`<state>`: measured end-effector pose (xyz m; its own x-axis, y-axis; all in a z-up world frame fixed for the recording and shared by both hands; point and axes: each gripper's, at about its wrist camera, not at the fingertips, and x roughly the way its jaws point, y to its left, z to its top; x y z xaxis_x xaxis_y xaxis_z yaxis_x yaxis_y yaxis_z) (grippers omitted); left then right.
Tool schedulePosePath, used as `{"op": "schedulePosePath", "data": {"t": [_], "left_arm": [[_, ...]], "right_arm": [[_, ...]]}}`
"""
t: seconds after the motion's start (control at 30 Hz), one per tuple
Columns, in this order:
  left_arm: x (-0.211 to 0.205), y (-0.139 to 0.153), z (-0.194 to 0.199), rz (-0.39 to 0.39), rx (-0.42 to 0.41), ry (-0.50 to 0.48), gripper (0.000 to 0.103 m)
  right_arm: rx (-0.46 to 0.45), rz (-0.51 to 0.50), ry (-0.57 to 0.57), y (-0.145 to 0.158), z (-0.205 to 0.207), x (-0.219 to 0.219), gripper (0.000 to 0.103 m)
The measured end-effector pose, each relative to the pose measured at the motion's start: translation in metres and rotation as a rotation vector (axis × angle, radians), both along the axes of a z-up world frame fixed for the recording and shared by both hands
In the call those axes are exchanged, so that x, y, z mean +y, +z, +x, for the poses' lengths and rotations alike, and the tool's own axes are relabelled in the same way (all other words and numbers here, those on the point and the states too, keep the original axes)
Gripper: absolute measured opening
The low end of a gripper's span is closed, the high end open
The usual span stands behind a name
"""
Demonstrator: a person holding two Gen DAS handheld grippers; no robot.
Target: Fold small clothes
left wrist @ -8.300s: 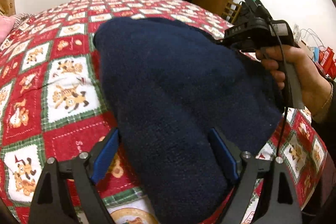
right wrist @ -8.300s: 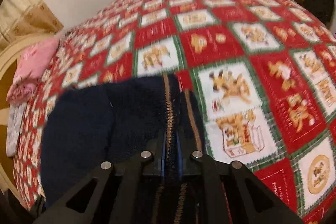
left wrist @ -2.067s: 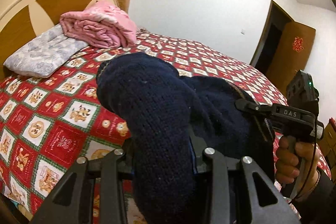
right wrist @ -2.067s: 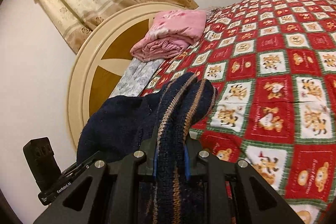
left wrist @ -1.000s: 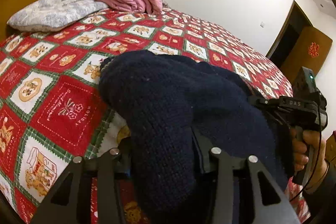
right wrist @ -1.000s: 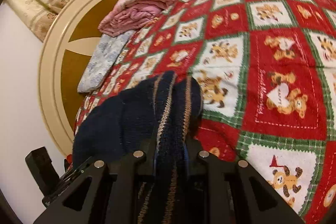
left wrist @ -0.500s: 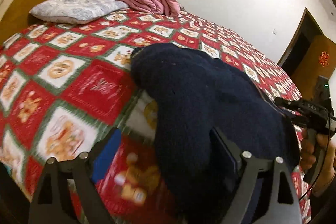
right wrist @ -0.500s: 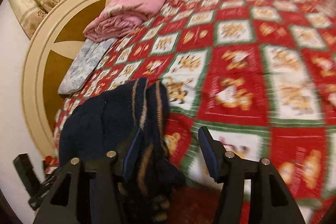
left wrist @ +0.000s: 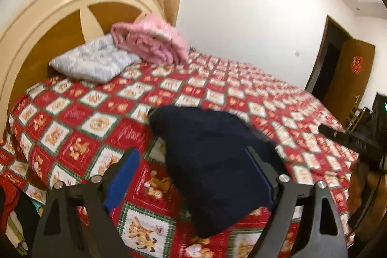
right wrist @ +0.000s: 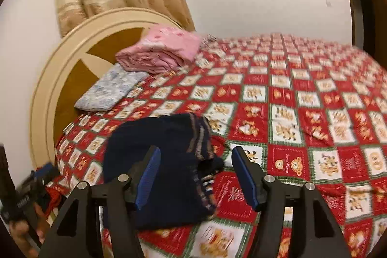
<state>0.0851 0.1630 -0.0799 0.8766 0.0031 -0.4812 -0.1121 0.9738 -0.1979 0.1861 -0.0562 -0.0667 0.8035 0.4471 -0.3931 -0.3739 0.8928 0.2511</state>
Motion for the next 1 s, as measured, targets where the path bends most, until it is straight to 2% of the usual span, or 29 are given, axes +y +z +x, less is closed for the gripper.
{"op": "schedulePosePath", "data": {"t": [0.07, 0.13, 0.33, 0.53, 1.0], "left_arm": [[-0.004, 0.012, -0.007, 0.013, -0.036, -0.007, 0.094], [-0.008, 0.022, -0.015, 0.028, -0.069, -0.009, 0.096], [-0.012, 0.037, -0.031, 0.019, -0.124, -0.026, 0.096], [-0.018, 0.041, -0.037, 0.019, -0.141, -0.033, 0.1], [-0.017, 0.04, -0.038, 0.016, -0.137, -0.03, 0.1]], "right_arm": [[-0.051, -0.009, 0.007, 0.008, -0.024, 0.004, 0.076], [-0.1, -0.02, 0.018, 0.017, -0.046, 0.008, 0.076], [-0.133, -0.055, 0.046, 0.024, -0.073, 0.016, 0.076], [-0.129, -0.053, 0.062, 0.022, -0.081, 0.018, 0.076], [-0.141, -0.049, 0.072, 0.023, -0.086, 0.018, 0.076]]}}
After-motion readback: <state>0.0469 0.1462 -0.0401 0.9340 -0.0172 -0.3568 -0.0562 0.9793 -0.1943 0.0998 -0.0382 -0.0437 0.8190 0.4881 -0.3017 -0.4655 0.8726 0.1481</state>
